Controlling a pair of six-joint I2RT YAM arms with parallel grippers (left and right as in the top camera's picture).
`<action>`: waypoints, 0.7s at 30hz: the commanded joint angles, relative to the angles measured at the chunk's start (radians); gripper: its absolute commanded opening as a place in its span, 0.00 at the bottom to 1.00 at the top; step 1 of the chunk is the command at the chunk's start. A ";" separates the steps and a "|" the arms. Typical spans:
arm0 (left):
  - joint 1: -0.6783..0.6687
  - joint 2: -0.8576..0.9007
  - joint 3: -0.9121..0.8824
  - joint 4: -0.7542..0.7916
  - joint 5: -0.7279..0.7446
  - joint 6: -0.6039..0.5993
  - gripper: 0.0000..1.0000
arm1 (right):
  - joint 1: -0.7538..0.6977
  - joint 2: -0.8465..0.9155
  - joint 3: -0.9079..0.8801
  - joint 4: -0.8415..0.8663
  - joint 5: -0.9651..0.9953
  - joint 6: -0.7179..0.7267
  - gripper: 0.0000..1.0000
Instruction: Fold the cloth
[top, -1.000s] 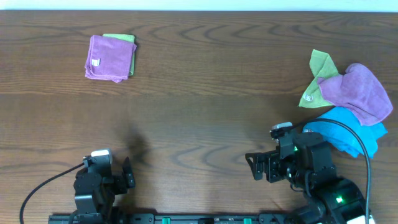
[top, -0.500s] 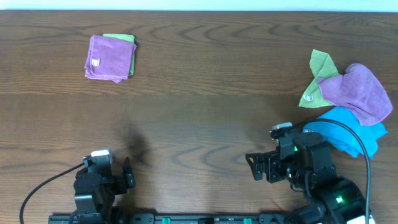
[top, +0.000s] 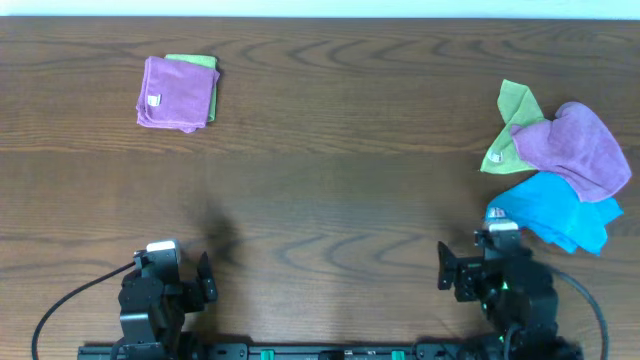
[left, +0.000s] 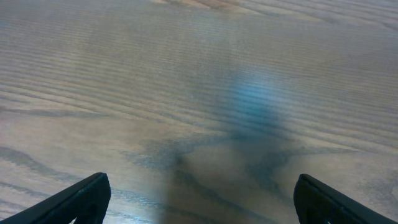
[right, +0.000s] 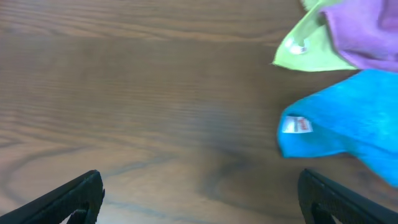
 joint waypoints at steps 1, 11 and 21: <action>-0.005 -0.006 -0.023 -0.018 -0.003 0.014 0.95 | -0.034 -0.056 -0.037 0.006 0.010 -0.104 0.99; -0.005 -0.006 -0.023 -0.018 -0.003 0.014 0.95 | -0.132 -0.156 -0.118 0.006 0.010 -0.136 0.99; -0.005 -0.006 -0.023 -0.018 -0.003 0.014 0.95 | -0.167 -0.239 -0.212 0.007 -0.010 -0.126 0.99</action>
